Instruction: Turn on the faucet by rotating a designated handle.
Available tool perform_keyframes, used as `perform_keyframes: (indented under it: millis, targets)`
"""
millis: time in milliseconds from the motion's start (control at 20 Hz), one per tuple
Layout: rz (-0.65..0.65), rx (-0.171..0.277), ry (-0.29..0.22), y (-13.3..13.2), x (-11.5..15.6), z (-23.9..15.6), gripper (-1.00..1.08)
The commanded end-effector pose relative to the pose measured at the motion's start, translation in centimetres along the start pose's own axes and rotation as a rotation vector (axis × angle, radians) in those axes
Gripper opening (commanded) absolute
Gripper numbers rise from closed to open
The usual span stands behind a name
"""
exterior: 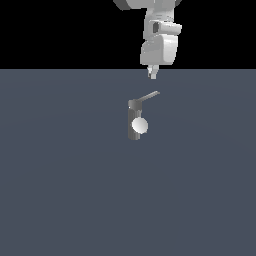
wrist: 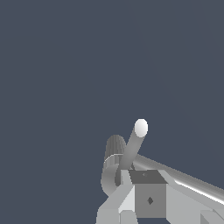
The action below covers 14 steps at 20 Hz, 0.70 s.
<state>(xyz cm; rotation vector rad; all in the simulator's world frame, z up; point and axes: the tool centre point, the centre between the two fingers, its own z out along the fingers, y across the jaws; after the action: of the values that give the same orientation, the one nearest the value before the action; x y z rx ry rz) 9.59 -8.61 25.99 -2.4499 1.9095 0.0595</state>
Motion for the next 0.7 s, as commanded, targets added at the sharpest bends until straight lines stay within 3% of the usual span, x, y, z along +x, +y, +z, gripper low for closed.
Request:
perform_keyframes:
  millis: [0,650]
  targets:
    - [0.065,0.001,0.012,-1.0,1.0,1.9,-1.0]
    - [0.236,0.002,0.05,-3.1,3.5,7.4,-1.0]
